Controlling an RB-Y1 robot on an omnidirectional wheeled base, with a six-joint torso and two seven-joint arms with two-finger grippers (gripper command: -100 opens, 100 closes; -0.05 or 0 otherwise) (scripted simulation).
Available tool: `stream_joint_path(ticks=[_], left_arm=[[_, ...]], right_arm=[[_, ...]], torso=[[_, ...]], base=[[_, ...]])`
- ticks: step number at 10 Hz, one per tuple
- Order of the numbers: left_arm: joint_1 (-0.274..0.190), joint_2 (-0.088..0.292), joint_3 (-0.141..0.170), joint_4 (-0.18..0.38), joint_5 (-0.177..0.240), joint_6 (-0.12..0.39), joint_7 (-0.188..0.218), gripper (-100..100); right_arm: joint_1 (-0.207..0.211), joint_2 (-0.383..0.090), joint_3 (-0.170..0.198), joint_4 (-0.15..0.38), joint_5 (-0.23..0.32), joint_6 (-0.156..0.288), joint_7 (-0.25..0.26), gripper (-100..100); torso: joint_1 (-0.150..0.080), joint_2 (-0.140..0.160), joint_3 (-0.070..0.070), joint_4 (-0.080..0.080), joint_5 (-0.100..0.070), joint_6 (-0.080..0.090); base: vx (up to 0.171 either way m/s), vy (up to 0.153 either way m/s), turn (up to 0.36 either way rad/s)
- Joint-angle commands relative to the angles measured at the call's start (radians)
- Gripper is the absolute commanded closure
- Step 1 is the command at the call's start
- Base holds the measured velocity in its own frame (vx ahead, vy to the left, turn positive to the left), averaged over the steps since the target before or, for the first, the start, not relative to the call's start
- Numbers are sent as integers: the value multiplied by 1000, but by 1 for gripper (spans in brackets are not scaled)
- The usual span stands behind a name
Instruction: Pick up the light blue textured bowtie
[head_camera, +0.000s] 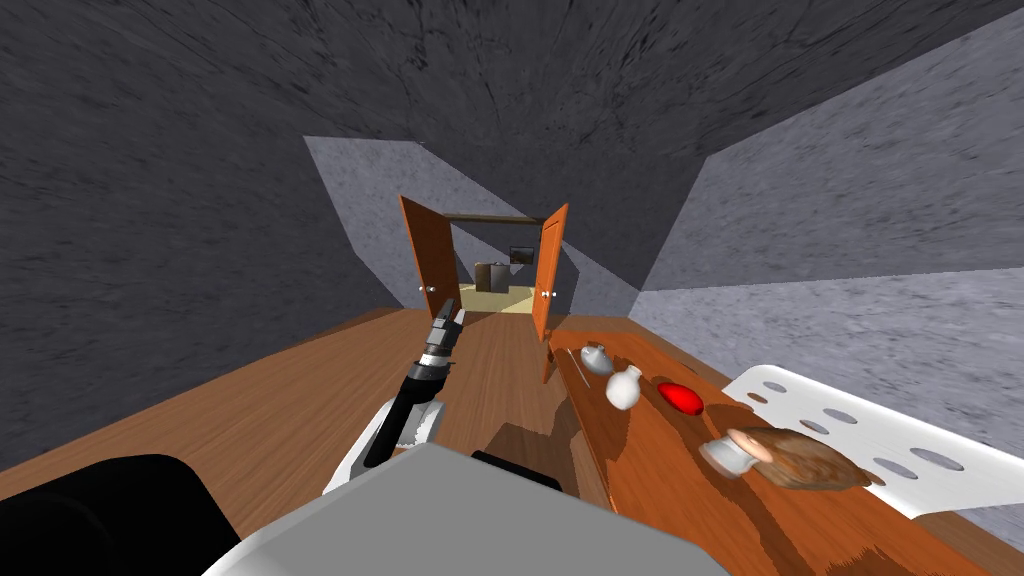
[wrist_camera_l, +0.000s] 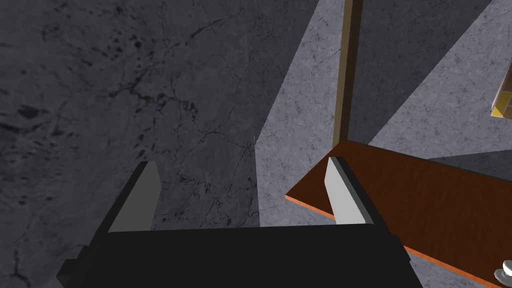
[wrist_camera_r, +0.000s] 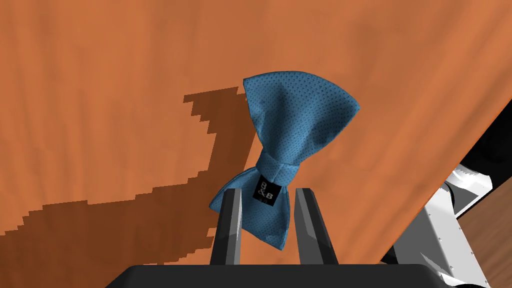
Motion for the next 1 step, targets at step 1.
stream_joint_path(ticks=[1], left_arm=[[0, 0, 0, 0, 0, 0, 0, 0]], right_arm=[[0, 0, 0, 0, 0, 0, 0, 0]], torso=[[0, 0, 0, 0, 0, 0]], base=[[0, 0, 0]])
